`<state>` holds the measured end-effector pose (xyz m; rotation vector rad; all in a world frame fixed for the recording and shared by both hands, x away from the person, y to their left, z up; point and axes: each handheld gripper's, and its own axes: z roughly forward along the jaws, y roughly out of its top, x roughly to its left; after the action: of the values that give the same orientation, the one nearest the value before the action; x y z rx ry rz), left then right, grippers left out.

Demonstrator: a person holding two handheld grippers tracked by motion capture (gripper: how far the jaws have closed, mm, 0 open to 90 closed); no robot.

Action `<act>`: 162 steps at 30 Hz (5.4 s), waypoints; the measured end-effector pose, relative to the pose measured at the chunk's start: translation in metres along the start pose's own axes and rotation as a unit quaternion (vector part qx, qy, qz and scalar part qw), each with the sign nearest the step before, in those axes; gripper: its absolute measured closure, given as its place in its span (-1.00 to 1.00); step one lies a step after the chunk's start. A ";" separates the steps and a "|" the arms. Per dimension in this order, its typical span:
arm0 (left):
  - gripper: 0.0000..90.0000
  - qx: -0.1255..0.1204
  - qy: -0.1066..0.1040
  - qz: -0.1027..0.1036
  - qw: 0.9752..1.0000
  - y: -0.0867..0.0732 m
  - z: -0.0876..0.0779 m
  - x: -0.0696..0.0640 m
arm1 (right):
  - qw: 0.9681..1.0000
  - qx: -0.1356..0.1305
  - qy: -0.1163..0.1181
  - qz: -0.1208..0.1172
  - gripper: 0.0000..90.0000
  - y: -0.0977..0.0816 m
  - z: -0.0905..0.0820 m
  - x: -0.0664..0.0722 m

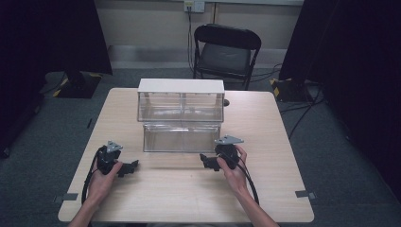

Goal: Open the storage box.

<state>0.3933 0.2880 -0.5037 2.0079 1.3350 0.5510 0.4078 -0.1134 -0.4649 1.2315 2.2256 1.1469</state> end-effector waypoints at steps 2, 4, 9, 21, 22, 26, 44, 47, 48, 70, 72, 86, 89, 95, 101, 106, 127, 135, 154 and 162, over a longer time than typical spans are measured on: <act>-1.00 0.001 0.000 0.001 1.000 0.000 0.000 0.000 | 1.000 -0.002 -0.002 0.001 -0.71 0.000 0.001 0.000; -1.00 0.001 0.000 0.001 1.000 0.000 0.000 0.000 | 1.000 0.000 -0.003 0.000 -0.74 0.000 0.003 0.000; -1.00 0.000 0.000 0.001 1.000 0.000 0.000 0.000 | 1.000 0.004 -0.008 0.006 -0.82 0.002 0.005 0.003; -1.00 0.001 0.000 0.001 1.000 0.000 0.000 0.000 | 1.000 -0.005 0.000 0.009 -0.87 0.003 0.003 0.003; -1.00 0.000 0.000 0.001 1.000 0.000 0.000 0.000 | 1.000 -0.007 0.001 0.010 -0.89 0.003 0.002 0.003; -1.00 0.001 0.000 0.001 1.000 0.000 0.000 0.000 | 1.000 -0.012 -0.003 0.003 -0.88 0.003 0.001 0.005; -1.00 0.001 0.000 0.001 1.000 0.000 0.000 0.000 | 1.000 -0.010 -0.013 -0.012 -0.88 0.006 -0.004 0.009; -1.00 0.001 0.000 0.001 1.000 0.000 0.000 0.000 | 1.000 -0.011 -0.017 -0.017 -0.86 0.006 -0.004 0.010; -1.00 0.001 0.000 0.001 1.000 0.000 0.000 0.000 | 1.000 -0.010 -0.019 -0.018 -0.86 0.006 -0.005 0.010; -1.00 0.001 0.000 0.001 1.000 0.000 0.000 0.000 | 1.000 -0.024 0.003 -0.011 -0.94 0.007 -0.010 0.008; -1.00 0.001 0.000 0.001 1.000 0.000 0.000 0.000 | 1.000 -0.024 0.003 -0.009 -0.94 0.008 -0.010 0.008; -1.00 0.001 0.000 0.001 1.000 0.000 0.000 0.000 | 0.999 -0.037 0.008 -0.006 -0.99 0.013 -0.016 0.009; -1.00 0.001 0.000 0.001 1.000 0.000 0.000 0.000 | 0.999 -0.036 0.009 -0.006 -1.00 0.013 -0.015 0.009; -1.00 0.001 0.000 0.001 1.000 0.000 0.000 0.000 | 0.999 -0.038 0.012 -0.007 -1.00 0.014 -0.016 0.008; -1.00 0.001 0.000 0.001 1.000 0.000 0.000 0.000 | 0.999 -0.045 0.007 -0.005 -1.00 0.015 -0.016 0.009; -1.00 0.001 0.000 0.001 1.000 0.000 0.000 0.000 | 0.999 -0.049 0.008 -0.006 -1.00 0.018 -0.018 0.009; -1.00 0.001 0.000 0.001 1.000 0.000 0.000 0.000 | 0.999 -0.050 0.007 0.005 -1.00 0.024 -0.019 0.007; -1.00 0.000 0.000 0.001 1.000 0.000 0.000 0.000 | 0.999 -0.053 0.006 0.003 -1.00 0.027 -0.022 0.006; -1.00 0.000 0.000 0.001 1.000 0.000 0.000 0.000 | 0.999 -0.042 -0.001 0.001 -0.99 0.032 -0.020 0.005; -1.00 0.001 0.000 0.001 1.000 0.000 0.000 0.000 | 0.999 -0.047 -0.008 -0.002 -0.99 0.038 -0.018 0.005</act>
<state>0.3934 0.2882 -0.5035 2.0111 1.3341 0.5511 0.4140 -0.1065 -0.4235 1.1929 2.1355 1.2218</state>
